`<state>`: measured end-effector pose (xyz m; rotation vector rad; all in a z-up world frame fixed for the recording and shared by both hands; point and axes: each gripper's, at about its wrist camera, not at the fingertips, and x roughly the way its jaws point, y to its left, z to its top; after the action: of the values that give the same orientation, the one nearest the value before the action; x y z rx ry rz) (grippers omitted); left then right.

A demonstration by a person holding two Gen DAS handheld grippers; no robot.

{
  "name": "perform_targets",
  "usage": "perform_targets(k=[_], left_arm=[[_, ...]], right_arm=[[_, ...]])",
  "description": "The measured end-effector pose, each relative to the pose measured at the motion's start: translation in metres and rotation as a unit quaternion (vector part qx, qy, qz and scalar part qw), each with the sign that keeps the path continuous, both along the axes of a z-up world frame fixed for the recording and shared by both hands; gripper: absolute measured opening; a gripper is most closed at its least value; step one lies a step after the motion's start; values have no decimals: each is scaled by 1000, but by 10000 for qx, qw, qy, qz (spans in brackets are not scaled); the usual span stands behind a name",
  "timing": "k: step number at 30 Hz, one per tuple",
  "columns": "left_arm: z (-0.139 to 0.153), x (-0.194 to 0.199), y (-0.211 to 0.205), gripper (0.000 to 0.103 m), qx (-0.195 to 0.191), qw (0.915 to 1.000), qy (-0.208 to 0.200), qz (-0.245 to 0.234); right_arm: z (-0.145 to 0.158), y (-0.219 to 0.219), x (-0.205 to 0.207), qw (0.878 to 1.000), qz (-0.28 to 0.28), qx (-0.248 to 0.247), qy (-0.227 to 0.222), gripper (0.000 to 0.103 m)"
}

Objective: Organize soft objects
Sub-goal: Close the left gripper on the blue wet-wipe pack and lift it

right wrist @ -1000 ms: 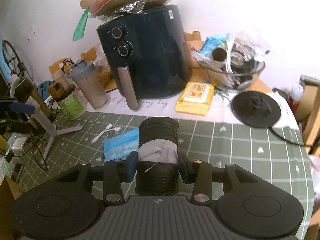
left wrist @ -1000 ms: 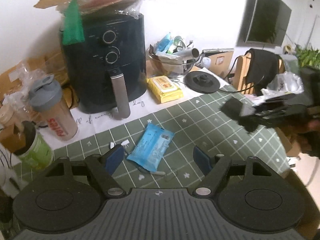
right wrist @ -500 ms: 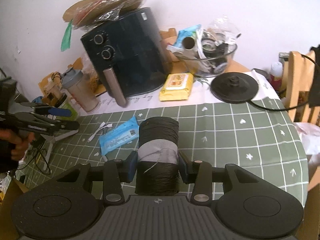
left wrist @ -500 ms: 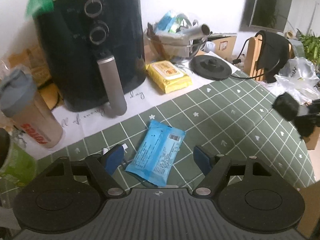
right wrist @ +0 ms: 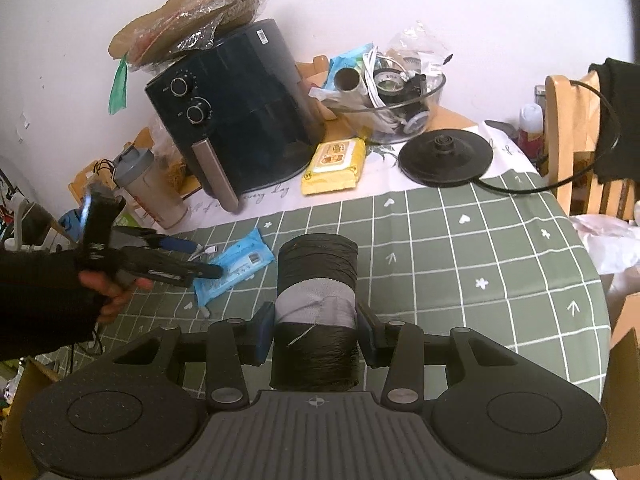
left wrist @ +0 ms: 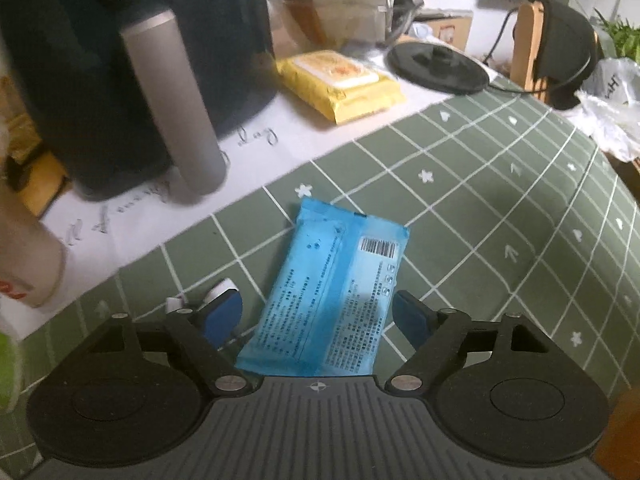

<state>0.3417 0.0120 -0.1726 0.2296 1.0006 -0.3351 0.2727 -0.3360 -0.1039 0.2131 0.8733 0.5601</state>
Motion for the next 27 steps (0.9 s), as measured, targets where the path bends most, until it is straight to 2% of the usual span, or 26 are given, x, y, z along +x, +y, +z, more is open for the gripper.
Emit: perform_targets(k=[4, 11, 16, 21, 27], left_arm=[[-17, 9, -3, 83, 18, 9995, 306, -32], [-18, 7, -6, 83, 64, 9997, 231, -97], [-15, 6, -11, 70, 137, 9992, 332, -197], [-13, -2, -13, 65, 142, 9985, 474, -213], [0, -12, -9, 64, 56, 9989, 457, 31]], right_arm=[[-2, -1, -4, 10000, -26, 18, 49, 46], [-5, -3, -10, 9999, -78, 52, 102, 46], [-3, 0, -12, 10000, -32, 63, 68, 46], [0, 4, -12, 10000, 19, 81, 18, 46], [8, 8, -14, 9999, 76, 75, -47, 46]])
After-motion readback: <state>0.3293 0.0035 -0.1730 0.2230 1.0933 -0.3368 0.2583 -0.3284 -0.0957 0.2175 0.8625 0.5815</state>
